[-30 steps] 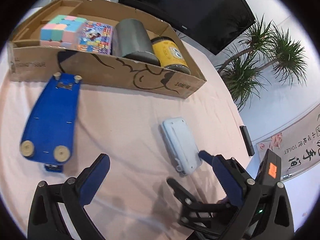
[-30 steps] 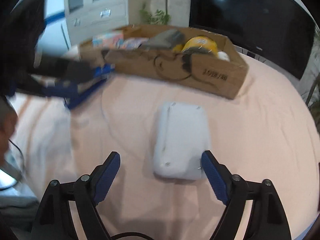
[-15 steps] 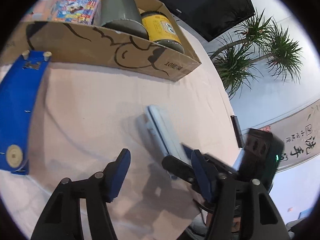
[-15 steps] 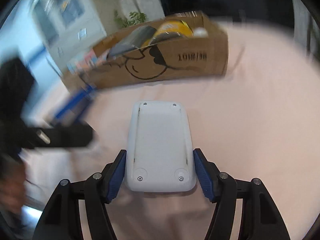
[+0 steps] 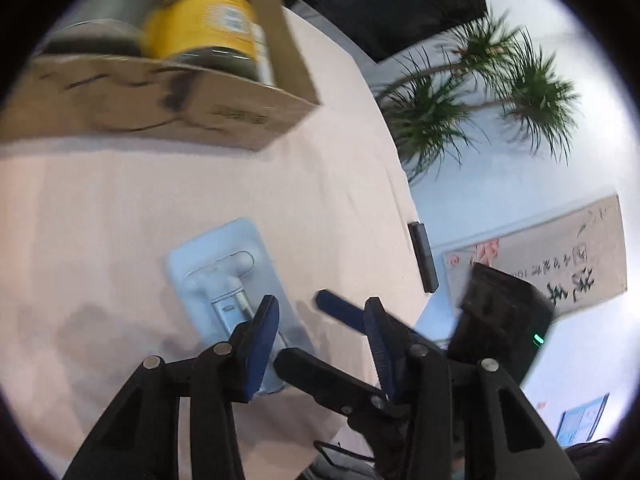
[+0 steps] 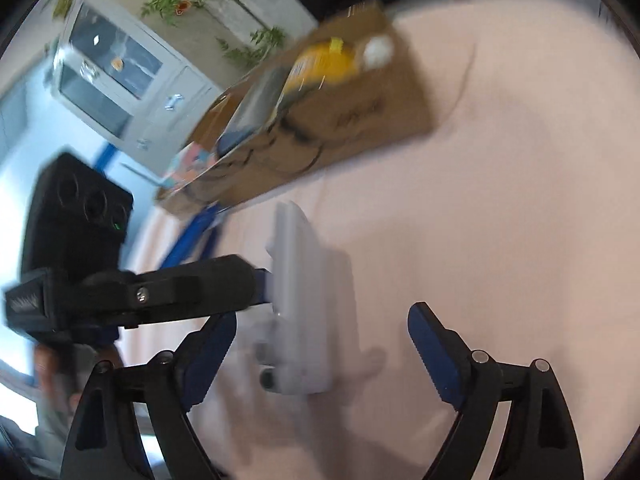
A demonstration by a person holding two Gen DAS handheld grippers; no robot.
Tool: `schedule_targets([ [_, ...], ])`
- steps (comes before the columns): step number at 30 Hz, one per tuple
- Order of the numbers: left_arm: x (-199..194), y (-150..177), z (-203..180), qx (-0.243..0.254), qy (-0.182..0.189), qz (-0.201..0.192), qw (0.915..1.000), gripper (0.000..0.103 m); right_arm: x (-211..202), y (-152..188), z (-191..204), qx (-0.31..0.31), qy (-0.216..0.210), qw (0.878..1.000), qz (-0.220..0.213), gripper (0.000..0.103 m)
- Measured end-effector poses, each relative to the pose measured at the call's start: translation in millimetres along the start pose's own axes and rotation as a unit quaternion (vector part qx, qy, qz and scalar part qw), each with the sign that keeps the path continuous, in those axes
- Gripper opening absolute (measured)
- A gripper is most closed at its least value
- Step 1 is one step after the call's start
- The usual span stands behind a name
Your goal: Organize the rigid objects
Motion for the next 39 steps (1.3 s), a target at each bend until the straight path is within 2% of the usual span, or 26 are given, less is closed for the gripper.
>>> schedule_targets([
  [2,12,-2,-6,0.006,-0.008,0.008,0.9999,0.044,-12,-3,-8,-0.017,0.044,0.999,-0.014,0.088],
  [4,11,0,-5,0.014,-0.026,0.005,0.9996,0.05,-17,-4,-17,-0.015,0.052,0.998,-0.011,0.079],
  [6,5,5,1,0.022,-0.065,-0.005,0.9976,0.067,-19,2,-20,-0.018,0.061,0.998,-0.005,0.075],
  [7,1,7,5,0.019,-0.08,-0.009,0.9965,0.069,-19,6,-19,-0.025,0.063,0.998,-0.006,0.075],
  [12,-16,17,32,-0.022,-0.086,-0.011,0.996,0.069,1,21,9,-0.107,0.044,0.993,-0.006,0.075],
  [15,-21,21,37,-0.031,-0.069,-0.009,0.9971,0.069,19,31,18,-0.135,0.081,0.987,0.008,0.074],
  [17,-21,24,38,-0.033,-0.064,-0.005,0.9974,0.068,25,35,25,-0.16,0.114,0.981,-0.006,0.065],
  [20,-20,27,43,-0.038,-0.054,-0.001,0.9978,0.068,26,38,25,-0.154,0.115,0.981,-0.009,0.064],
  [22,-18,29,48,-0.047,-0.048,0.003,0.9978,0.066,22,37,22,-0.119,0.093,0.989,-0.005,0.064],
  [23,-17,31,48,-0.049,-0.047,0.007,0.9977,0.058,21,33,19,-0.072,0.056,0.996,0.001,0.064],
  [24,-18,33,49,-0.047,-0.043,0.014,0.9979,0.044,23,30,18,-0.037,0.025,0.999,0.008,0.064],
  [25,-19,34,48,-0.042,-0.045,0.019,0.9979,0.042,24,29,15,0.006,-0.012,1.0,0.019,0.064],
  [26,-22,35,48,-0.035,-0.057,0.016,0.9976,0.041,25,29,17,0.023,-0.028,0.999,0.023,0.064],
  [30,-57,27,45,-0.028,-0.067,-0.029,0.9969,0.032,26,21,41,0.0,-0.032,0.999,0.015,0.064],
  [33,-91,6,38,-0.019,-0.071,-0.069,0.9949,0.031,23,0,72,-0.027,-0.05,0.998,-0.011,0.064],
  [35,-118,-17,32,-0.001,-0.083,-0.095,0.992,0.031,24,-24,92,-0.048,-0.063,0.996,-0.03,0.064],
  [39,-157,-64,31,0.021,-0.093,-0.121,0.988,0.031,33,-70,126,-0.071,-0.08,0.993,-0.055,0.064],
])
Point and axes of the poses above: each gripper's, at about its wrist camera, not at the fingertips, and x roughly the way its jaws point, z to its left, y to its underside, the point moved 2 cm from there along x, roughly the way its jaws point, and after that the axes turned 6 degrees about -z, right-handed, at the moved point
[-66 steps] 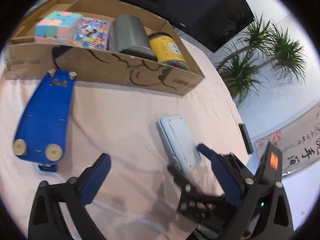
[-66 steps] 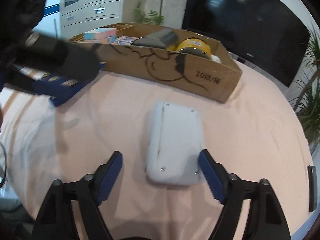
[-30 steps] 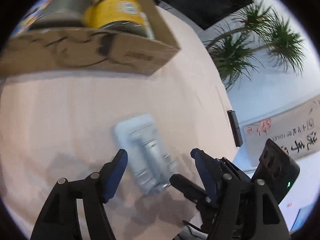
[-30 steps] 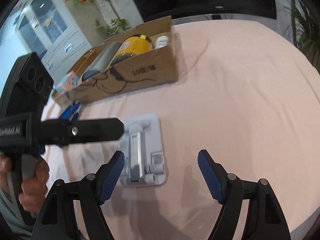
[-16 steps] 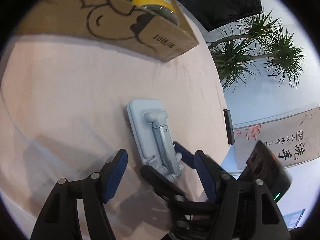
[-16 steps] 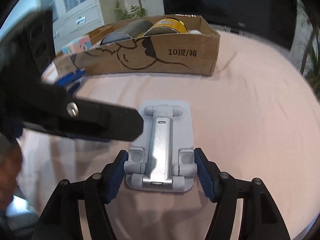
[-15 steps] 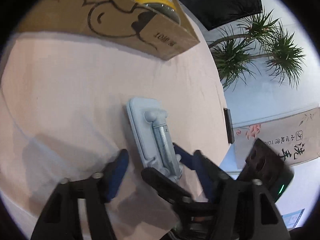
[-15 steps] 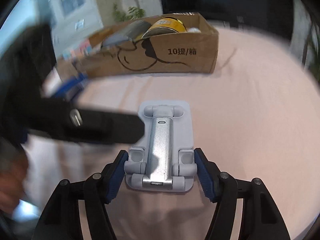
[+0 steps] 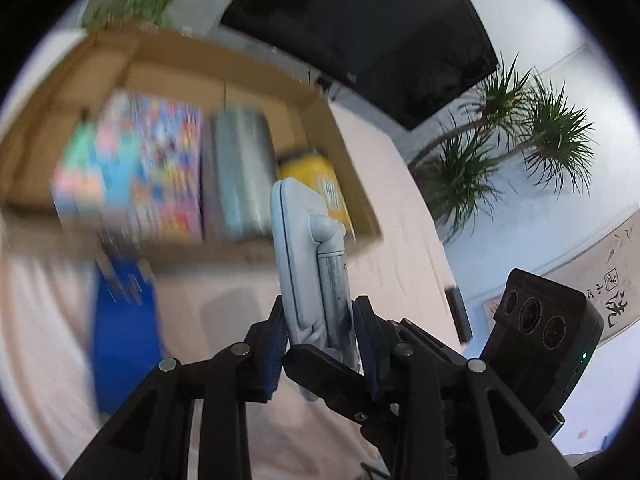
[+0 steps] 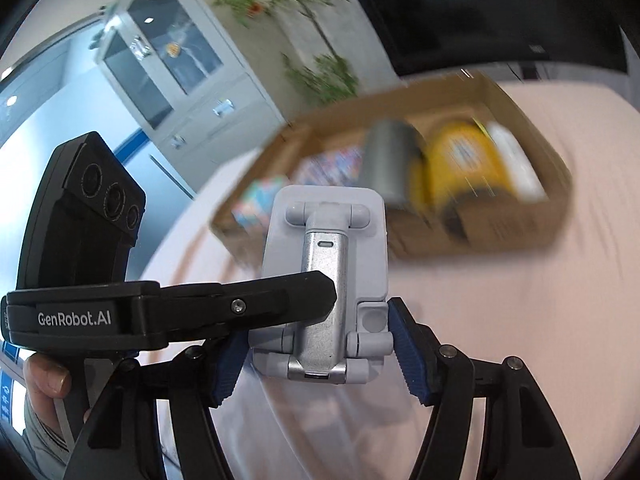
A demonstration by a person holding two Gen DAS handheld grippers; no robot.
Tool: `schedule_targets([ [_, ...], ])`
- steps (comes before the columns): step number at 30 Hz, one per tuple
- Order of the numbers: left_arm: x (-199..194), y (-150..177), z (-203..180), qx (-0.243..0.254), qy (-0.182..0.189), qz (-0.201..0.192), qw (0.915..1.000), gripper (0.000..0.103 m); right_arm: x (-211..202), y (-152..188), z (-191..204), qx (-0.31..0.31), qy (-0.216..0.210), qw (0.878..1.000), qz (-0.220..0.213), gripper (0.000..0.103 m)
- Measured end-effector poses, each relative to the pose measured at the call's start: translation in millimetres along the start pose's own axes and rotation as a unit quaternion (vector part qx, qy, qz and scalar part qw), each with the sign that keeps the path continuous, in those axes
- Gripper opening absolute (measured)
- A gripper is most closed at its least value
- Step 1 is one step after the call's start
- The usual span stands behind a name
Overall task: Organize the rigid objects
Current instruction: 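Lower the case into the box beside the cube, open left gripper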
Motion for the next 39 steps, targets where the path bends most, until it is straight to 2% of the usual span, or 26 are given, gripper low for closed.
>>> schedule_targets([
  [5,-8,-56,25,0.0,-0.012,-0.001,0.9999,0.031,43,-51,20,-0.004,-0.002,1.0,-0.001,0.064],
  [8,3,-74,48,-0.021,-0.009,0.02,0.9996,0.031,71,-65,24,0.019,0.006,1.0,0.018,0.064],
  [14,20,-84,78,-0.03,-0.014,0.051,0.9982,0.03,120,-69,21,0.054,0.025,0.997,0.051,0.065],
  [16,19,-82,80,-0.022,-0.015,0.054,0.9982,0.034,132,-68,19,0.051,0.036,0.997,0.056,0.067],
  [20,-8,-86,86,-0.012,-0.023,0.019,0.9995,0.046,138,-61,14,0.038,0.054,0.996,0.06,0.072],
  [26,-36,-88,105,-0.001,-0.054,-0.022,0.9983,0.047,124,-61,10,-0.003,0.073,0.996,0.043,0.069],
  [27,-36,-87,110,-0.004,-0.055,-0.021,0.9982,0.047,122,-63,10,-0.013,0.08,0.996,0.039,0.065],
  [29,-30,-88,114,-0.008,-0.061,-0.018,0.9979,0.047,130,-65,10,-0.028,0.096,0.994,0.047,0.064],
  [30,-27,-87,117,-0.007,-0.069,-0.017,0.9974,0.047,134,-66,12,-0.036,0.099,0.993,0.048,0.058],
  [34,-22,-85,124,-0.013,-0.072,-0.012,0.9973,0.047,140,-68,28,-0.073,0.101,0.991,0.049,0.058],
  [36,-26,-85,122,-0.003,-0.072,-0.023,0.9971,0.047,137,-68,36,-0.097,0.099,0.989,0.041,0.058],
  [38,-34,-84,115,0.02,-0.089,-0.048,0.9946,0.047,132,-73,40,-0.118,0.104,0.987,0.026,0.058],
  [39,-40,-83,110,0.035,-0.107,-0.066,0.9915,0.053,127,-78,41,-0.125,0.109,0.986,0.011,0.059],
])
Point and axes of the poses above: each gripper's, at about its wrist camera, not at the fingertips, and x roughly the way its jaws point, z to its left, y to its underside, the point moved 2 cm from there along x, roughly the way its jaws point, and after that the axes turned 6 degrees about -z, right-handed, at the moved point
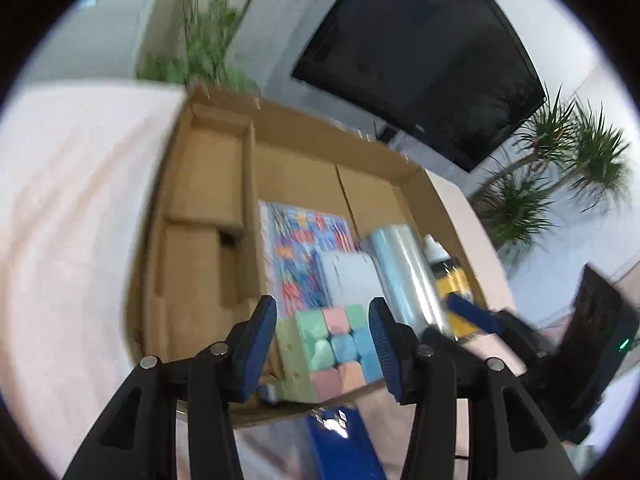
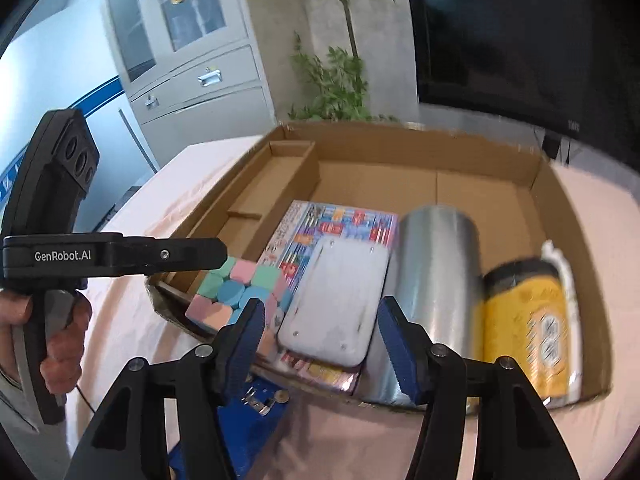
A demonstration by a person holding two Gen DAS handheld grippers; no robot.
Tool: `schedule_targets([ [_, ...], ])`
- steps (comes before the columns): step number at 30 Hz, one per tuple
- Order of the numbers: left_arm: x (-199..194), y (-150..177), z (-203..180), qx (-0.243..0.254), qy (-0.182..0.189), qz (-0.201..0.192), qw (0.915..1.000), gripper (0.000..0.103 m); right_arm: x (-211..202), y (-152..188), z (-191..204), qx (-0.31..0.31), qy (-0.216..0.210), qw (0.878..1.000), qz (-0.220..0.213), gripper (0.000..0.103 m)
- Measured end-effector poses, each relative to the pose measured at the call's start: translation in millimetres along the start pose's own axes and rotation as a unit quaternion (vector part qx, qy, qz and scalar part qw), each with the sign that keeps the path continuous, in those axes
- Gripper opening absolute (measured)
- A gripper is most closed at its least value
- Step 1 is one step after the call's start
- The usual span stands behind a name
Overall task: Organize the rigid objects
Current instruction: 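Grasp the blue stapler on the table with the left gripper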
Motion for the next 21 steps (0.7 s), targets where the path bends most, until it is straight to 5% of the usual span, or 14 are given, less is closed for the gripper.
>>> schedule_targets([
  [3,-34,8,-14,0.034,-0.06,-0.071,0.9951,0.087,-18,-7,-7,0.01,0.015,0.999,-0.029,0.103],
  [6,-56,36,-20,0.043,-0.058,-0.073,0.9947,0.087,-37,12,-4,0.025,-0.024,0.999,-0.031,0.103],
  [10,-36,85,-2,-0.039,0.002,0.042,0.9984,0.087,-50,79,29,0.006,-0.111,0.993,0.026,0.102],
  [13,-11,115,14,-0.112,0.037,0.092,0.9888,0.082,-48,113,48,0.029,-0.153,0.985,0.077,0.093],
  [15,2,127,9,-0.128,0.07,0.117,0.9824,0.046,-48,118,55,0.028,-0.149,0.985,0.085,0.09],
  [16,5,130,3,-0.119,0.078,0.127,0.9816,0.037,-50,118,58,0.018,-0.139,0.987,0.083,0.086],
  [19,4,135,-27,-0.071,0.069,0.129,0.9867,0.037,-61,115,55,-0.007,-0.112,0.991,0.069,0.081],
  [21,6,136,-48,-0.061,0.109,0.138,0.9825,0.036,-69,115,48,-0.016,-0.099,0.993,0.057,0.081],
])
Point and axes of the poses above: each gripper's, at about its wrist camera, not at the fingertips, and x roughly the way its jaws point, z to its left, y to its underside, the point moved 2 cm from there along x, roughly the way its jaws point, and after that the axes turned 6 degrees about -z, right-handed, at the moved point
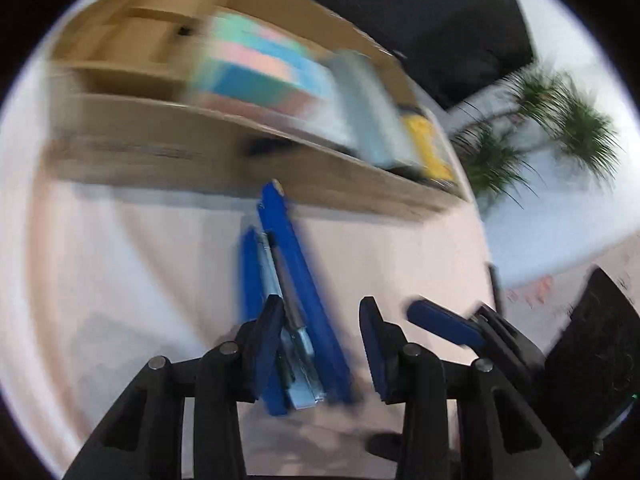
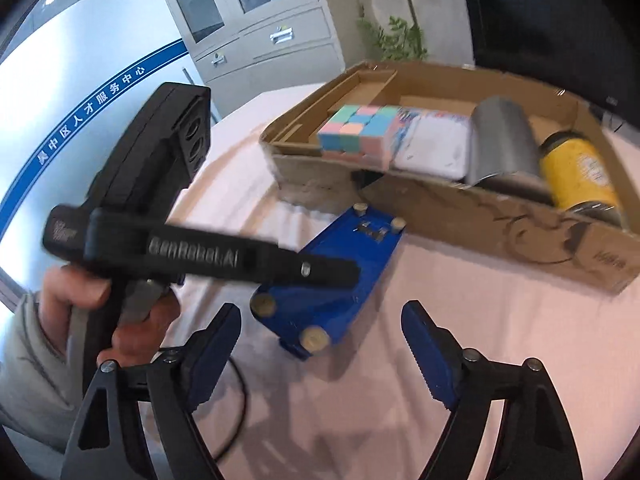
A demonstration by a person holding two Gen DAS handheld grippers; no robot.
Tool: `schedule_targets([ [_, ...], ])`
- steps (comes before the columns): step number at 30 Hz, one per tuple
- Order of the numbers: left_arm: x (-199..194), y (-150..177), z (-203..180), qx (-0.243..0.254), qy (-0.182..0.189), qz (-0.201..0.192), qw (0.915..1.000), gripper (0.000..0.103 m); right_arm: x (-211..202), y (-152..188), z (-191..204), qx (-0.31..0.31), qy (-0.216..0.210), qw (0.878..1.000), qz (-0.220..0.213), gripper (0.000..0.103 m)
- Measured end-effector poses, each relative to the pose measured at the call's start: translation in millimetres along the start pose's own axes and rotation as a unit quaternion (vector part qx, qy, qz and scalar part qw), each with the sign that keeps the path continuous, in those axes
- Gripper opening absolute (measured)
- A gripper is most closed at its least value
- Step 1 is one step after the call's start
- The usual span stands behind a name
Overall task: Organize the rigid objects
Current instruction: 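Grasp the blue stapler on the table with the left gripper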
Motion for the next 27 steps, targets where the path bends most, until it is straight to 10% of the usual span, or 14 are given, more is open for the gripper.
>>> schedule_targets([
  [5,10,2,-46,0.052,0.016,-0.003,0.9985,0.038,-15,10,-27,-0.012,0.03,0.999,-0.005,0.08],
  [15,-26,24,4,-0.047,-0.04,-0.048,0.9969,0.059,20,37,-29,0.022,0.051,0.998,0.022,0.08],
  [19,-29,31,5,-0.051,-0.044,-0.047,0.9966,0.059,36,45,-21,0.001,0.093,0.996,0.015,0.055],
  [24,-24,35,-5,-0.048,-0.029,-0.044,0.9975,0.059,19,51,-66,0.148,-0.009,0.989,-0.002,0.051],
  [27,-11,35,-22,-0.037,-0.011,-0.036,0.9986,0.059,10,72,-119,0.344,-0.146,0.927,-0.019,0.049],
])
Point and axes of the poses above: each gripper's, at about its wrist camera, not at the fingertips, and x roughly the way its jaws point, z to its left, y to its underside, the point moved 2 cm from there along x, roughly the way its jaws point, and after that the axes turned 6 degrees about -z, right-handed, at the moved point
